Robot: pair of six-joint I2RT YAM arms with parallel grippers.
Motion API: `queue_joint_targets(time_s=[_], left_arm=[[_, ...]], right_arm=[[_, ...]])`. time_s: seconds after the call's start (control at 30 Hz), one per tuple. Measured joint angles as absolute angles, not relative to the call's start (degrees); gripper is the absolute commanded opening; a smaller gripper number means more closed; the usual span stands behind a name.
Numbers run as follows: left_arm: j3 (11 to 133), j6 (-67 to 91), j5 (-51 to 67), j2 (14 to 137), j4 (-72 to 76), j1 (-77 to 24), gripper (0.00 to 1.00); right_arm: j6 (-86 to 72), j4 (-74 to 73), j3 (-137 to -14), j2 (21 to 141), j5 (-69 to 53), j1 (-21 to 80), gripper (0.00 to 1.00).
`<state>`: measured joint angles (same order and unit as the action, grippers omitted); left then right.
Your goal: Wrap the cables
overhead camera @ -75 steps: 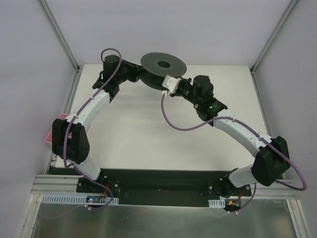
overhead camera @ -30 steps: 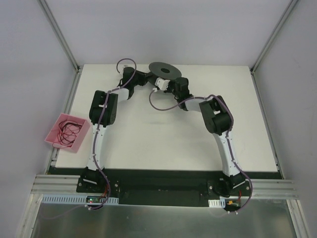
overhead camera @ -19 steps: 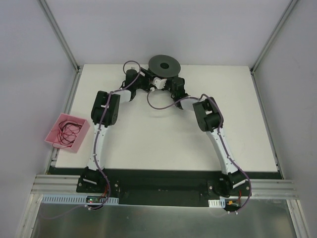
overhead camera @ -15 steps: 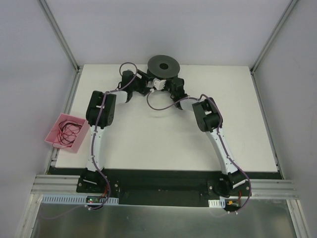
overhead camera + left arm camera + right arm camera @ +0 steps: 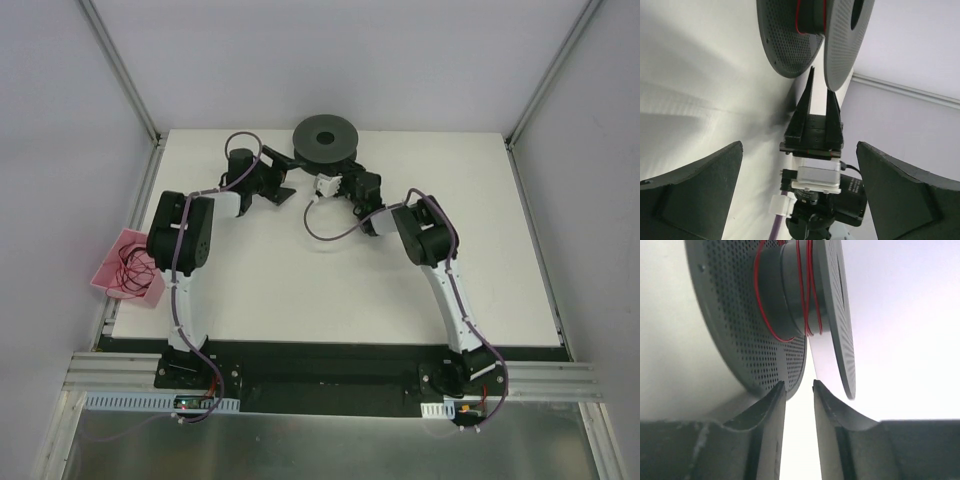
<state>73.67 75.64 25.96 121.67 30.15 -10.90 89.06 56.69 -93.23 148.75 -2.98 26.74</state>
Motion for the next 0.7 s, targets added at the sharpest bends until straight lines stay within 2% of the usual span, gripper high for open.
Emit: queue_joint_targets(time_s=[0.4, 0.57, 0.7], left_arm=[[64.9, 72.6, 25.45, 107.57, 27.38, -10.9, 0.99], [61.87, 67.51, 25.3, 99.83, 21.19, -10.92, 0.99], [63.55, 59.13, 26.59, 94.78, 11.22, -10.9, 0.99]], right_arm=[[90.3, 66.87, -64.58, 133.36, -5.3, 26.79, 0.5], [90.21, 67.13, -54.5, 125.01, -5.13, 26.76, 0.62], [89.41, 65.95, -48.84, 114.65, -3.99, 26.59, 0.77]])
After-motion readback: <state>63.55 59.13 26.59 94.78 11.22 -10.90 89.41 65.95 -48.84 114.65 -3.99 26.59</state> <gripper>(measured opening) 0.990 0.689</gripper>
